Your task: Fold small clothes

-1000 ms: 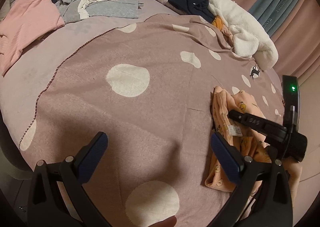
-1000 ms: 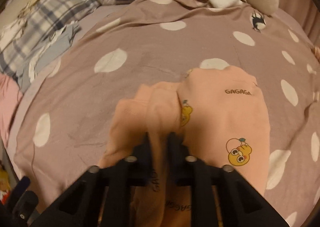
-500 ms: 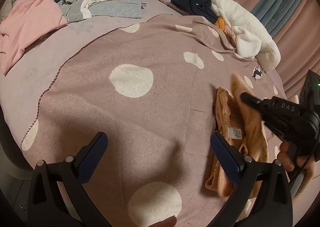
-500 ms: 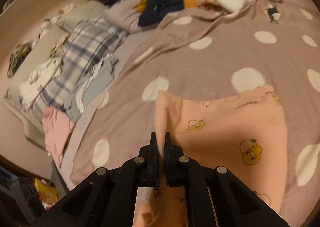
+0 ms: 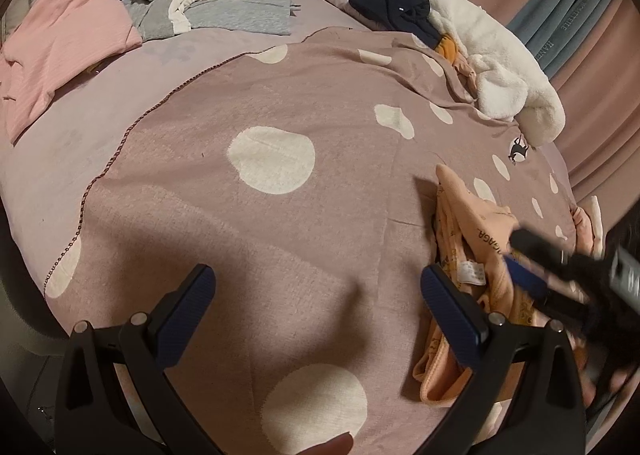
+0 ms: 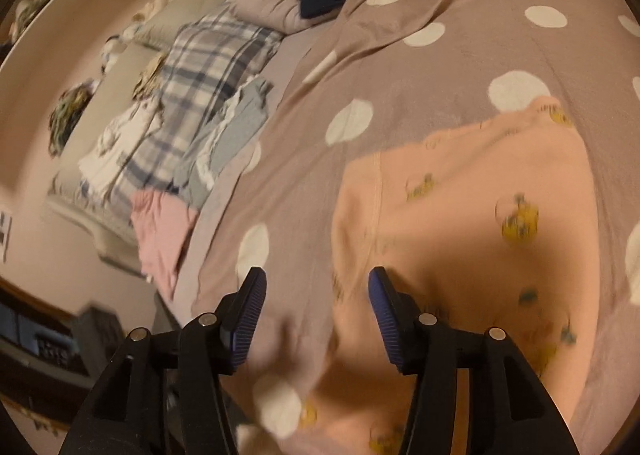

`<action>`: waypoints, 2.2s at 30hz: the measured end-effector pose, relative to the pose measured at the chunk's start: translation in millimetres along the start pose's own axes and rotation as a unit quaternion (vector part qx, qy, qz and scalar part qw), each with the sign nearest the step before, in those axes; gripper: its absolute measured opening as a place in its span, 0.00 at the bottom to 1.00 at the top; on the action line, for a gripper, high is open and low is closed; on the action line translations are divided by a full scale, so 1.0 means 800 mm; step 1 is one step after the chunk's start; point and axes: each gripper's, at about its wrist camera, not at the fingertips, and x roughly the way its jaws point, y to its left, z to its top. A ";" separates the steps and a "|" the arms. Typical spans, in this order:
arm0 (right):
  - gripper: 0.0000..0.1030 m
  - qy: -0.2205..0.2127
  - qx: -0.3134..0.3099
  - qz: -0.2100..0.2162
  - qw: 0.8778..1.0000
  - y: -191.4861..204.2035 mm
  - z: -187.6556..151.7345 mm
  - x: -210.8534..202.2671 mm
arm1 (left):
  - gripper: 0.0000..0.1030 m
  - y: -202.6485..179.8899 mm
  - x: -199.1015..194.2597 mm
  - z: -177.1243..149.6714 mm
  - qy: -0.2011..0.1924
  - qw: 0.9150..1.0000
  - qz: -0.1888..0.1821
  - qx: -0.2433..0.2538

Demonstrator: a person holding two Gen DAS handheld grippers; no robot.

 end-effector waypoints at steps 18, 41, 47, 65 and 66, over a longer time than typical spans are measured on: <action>0.90 -0.105 0.080 0.025 0.991 -0.098 -0.052 -0.116 | 1.00 -0.053 0.036 -0.024 0.097 0.985 -0.131 0.054; 0.90 -0.033 0.177 0.097 0.979 -0.193 -0.055 -0.090 | 1.00 -0.076 0.061 -0.039 0.196 0.940 -0.281 -0.011; 0.90 -0.028 0.180 0.104 0.978 -0.192 -0.051 -0.085 | 1.00 -0.073 0.072 -0.036 0.210 0.935 -0.286 -0.026; 0.68 -0.021 0.167 0.095 0.981 -0.169 -0.023 -0.042 | 0.77 -0.106 0.098 -0.029 0.204 0.938 -0.279 0.006; 0.65 -0.023 0.171 0.091 0.981 -0.170 -0.023 -0.040 | 0.70 -0.105 0.098 -0.029 0.197 0.944 -0.266 0.006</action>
